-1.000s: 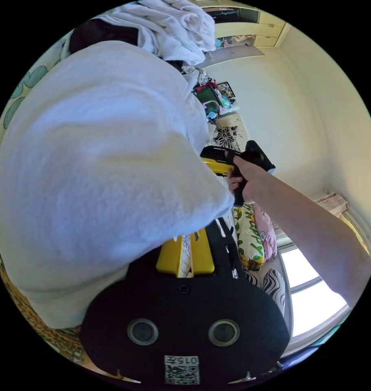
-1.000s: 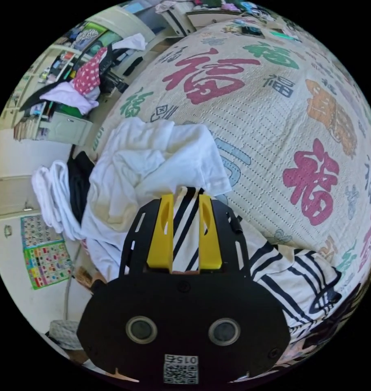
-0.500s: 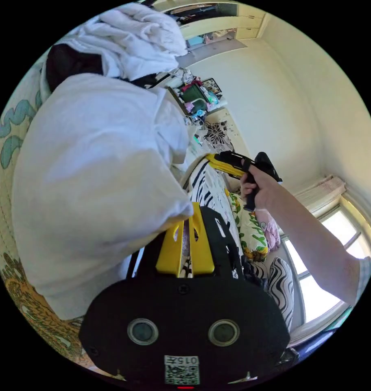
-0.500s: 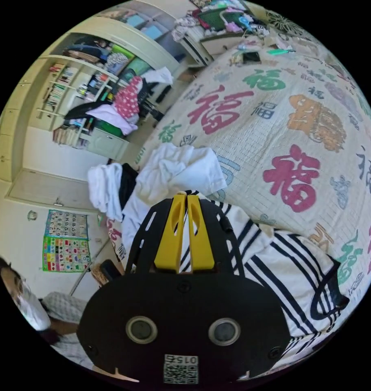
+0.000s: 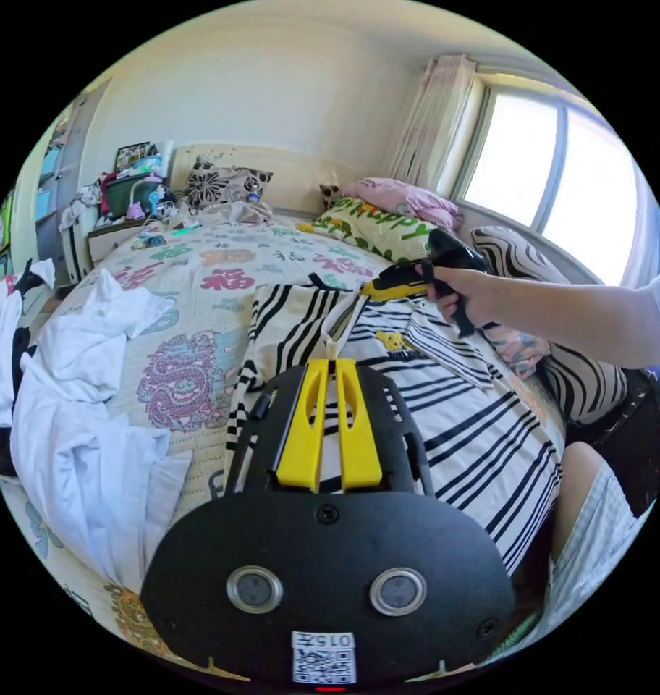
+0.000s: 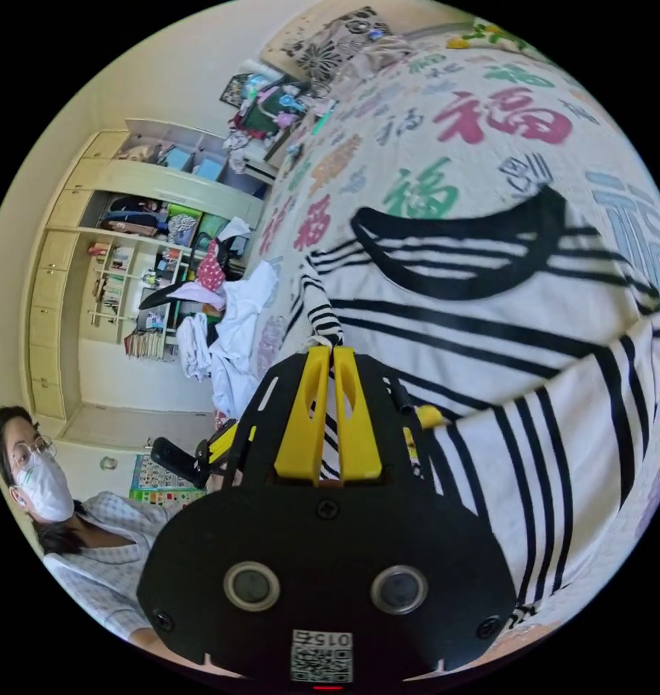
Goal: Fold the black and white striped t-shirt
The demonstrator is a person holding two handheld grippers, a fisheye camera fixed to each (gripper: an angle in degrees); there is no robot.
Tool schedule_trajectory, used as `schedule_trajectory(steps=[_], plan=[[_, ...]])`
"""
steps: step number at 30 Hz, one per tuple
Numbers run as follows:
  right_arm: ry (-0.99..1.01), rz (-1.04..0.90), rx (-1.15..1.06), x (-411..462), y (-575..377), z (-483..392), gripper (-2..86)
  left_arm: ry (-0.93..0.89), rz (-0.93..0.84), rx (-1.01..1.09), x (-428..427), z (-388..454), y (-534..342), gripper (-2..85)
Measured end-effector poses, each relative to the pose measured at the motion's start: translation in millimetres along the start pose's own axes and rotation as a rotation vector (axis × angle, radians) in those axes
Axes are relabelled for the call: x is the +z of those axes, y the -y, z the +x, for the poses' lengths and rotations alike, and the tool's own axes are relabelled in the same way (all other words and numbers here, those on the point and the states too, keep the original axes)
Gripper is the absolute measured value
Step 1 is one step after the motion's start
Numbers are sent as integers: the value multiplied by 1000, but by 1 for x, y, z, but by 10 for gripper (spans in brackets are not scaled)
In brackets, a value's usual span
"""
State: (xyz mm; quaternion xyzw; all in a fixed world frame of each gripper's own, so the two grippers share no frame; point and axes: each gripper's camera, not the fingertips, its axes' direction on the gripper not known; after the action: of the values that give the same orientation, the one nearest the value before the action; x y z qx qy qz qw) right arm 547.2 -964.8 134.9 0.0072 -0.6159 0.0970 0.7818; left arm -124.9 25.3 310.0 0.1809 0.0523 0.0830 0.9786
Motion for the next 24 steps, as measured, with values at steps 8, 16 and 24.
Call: schedule_trajectory(steps=[8,16,24], plan=[[-85,-24,0,-43,-18,20,84,-111,-159,113,19,13,16,14],[-104,-110,-227,-29,5,-31,52,-213,-81,-66,48,-19,73,31],[-221,-204,-137,-25,-3,-18,4,-149,-325,-136,89,-46,82,8]])
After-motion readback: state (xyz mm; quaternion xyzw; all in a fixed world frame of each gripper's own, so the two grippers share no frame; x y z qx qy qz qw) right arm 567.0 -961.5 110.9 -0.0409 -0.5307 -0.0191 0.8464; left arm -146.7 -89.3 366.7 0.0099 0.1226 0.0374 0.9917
